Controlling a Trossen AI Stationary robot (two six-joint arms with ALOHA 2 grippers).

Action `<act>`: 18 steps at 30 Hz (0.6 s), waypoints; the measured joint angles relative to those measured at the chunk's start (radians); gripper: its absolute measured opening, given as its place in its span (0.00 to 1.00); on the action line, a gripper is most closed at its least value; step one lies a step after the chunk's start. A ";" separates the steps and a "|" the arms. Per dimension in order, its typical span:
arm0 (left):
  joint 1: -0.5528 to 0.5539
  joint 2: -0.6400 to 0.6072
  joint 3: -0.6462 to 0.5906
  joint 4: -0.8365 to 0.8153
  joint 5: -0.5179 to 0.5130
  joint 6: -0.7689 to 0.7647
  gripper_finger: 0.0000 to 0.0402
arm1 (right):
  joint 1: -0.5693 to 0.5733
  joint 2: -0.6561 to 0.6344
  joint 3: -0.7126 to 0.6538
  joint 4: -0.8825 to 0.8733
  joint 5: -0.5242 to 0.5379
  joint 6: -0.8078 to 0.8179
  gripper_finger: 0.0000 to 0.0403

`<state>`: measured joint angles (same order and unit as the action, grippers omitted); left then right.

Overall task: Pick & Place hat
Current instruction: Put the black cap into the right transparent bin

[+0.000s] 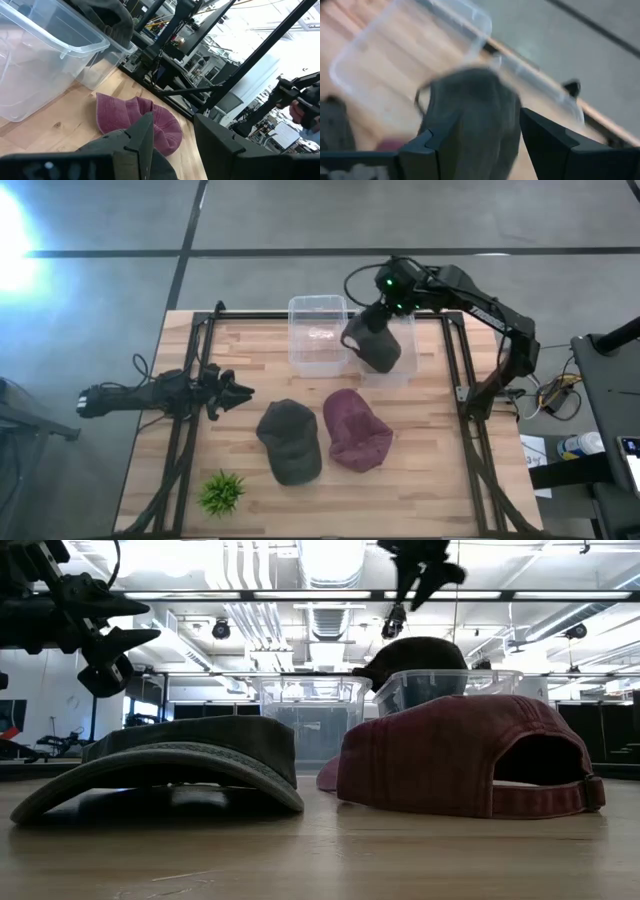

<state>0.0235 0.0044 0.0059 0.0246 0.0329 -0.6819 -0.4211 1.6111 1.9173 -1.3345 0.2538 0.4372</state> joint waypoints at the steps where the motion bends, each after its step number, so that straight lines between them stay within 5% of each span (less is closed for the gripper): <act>1: 0.000 0.000 0.000 0.000 0.000 0.000 0.34 | 0.006 -0.009 -0.003 -0.037 -0.001 0.014 0.48; 7: 0.000 0.000 0.000 0.000 0.000 0.000 0.34 | 0.052 -0.021 -0.032 -0.175 0.015 0.074 0.46; 13: 0.000 0.000 0.000 0.000 0.000 -0.005 0.34 | 0.068 -0.020 -0.143 -0.142 0.009 0.059 0.45; 18: 0.000 0.000 0.000 0.031 0.000 -0.115 0.34 | 0.207 -0.020 -0.195 -0.072 -0.058 0.015 0.45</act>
<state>0.0238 0.0044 0.0059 0.0559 0.0327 -0.7972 -0.2142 1.5906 1.7221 -1.4069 0.1958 0.4521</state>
